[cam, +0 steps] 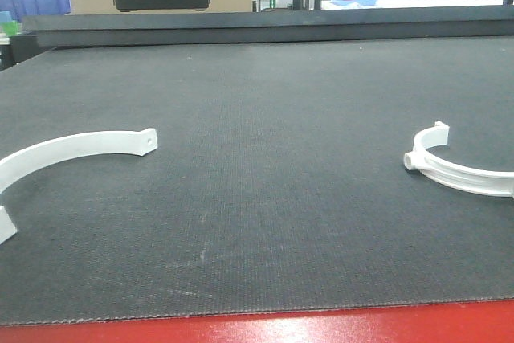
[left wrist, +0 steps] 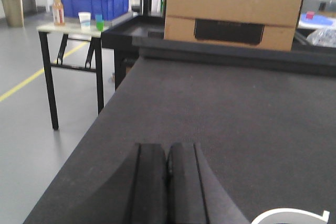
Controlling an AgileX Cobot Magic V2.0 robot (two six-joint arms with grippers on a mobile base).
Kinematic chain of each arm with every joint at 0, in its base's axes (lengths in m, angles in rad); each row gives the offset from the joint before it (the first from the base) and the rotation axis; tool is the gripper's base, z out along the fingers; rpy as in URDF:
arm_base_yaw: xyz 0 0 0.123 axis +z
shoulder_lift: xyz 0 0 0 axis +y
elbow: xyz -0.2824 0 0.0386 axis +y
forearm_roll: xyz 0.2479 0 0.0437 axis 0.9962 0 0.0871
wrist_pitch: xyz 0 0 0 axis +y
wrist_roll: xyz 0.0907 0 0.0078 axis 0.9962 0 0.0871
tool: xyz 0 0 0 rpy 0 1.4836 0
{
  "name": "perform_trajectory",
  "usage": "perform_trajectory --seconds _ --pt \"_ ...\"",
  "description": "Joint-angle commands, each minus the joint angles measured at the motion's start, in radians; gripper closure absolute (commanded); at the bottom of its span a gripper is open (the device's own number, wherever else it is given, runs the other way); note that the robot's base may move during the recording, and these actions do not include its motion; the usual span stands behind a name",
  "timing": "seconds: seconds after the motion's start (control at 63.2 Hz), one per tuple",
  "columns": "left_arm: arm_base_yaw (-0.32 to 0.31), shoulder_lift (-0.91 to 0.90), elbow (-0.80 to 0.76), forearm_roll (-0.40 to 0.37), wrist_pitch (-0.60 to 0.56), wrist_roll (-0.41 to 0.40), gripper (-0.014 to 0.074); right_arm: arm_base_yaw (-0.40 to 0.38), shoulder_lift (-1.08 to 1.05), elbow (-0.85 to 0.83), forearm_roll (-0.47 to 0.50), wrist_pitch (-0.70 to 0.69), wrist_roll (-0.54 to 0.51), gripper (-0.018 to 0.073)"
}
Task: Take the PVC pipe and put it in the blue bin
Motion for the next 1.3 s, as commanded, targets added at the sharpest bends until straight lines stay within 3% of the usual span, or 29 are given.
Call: perform_trajectory --seconds 0.0,0.158,0.317,0.443,0.633,0.776,0.902,0.982,1.124,1.282 --pt "-0.007 0.077 -0.022 0.000 -0.031 -0.004 0.0707 -0.002 0.053 -0.023 0.012 -0.001 -0.003 0.0728" --pt "-0.007 0.193 -0.022 -0.046 -0.108 -0.004 0.0707 -0.002 0.090 -0.024 0.053 -0.004 -0.003 0.0728" --pt "-0.007 0.244 -0.022 -0.049 -0.174 -0.004 0.0707 -0.002 0.085 -0.024 0.109 -0.123 -0.003 0.0728" --pt "-0.007 0.244 -0.023 -0.050 -0.168 -0.004 0.0707 -0.002 0.085 -0.024 0.170 -0.137 -0.003 0.0728" --pt "-0.007 0.247 -0.023 -0.050 -0.182 -0.004 0.0707 -0.002 0.088 -0.024 0.181 -0.136 -0.005 0.0728" --pt "-0.007 0.297 -0.023 -0.050 -0.187 -0.002 0.0707 -0.002 0.139 -0.031 0.181 -0.108 -0.073 0.0728" --pt "-0.007 0.382 -0.029 -0.054 -0.137 -0.002 0.0703 0.026 0.214 -0.065 0.185 -0.052 -0.091 0.0650" --pt "-0.007 0.440 -0.050 -0.074 -0.074 -0.002 0.0658 0.064 0.261 -0.086 0.185 -0.052 -0.091 0.0549" --pt "-0.007 0.536 -0.083 -0.121 -0.016 -0.002 0.0488 0.125 0.337 -0.103 0.185 -0.064 -0.093 0.0394" --pt "-0.007 0.600 -0.129 -0.198 -0.003 -0.002 0.0342 0.158 0.437 -0.103 0.185 -0.059 -0.159 0.0356"
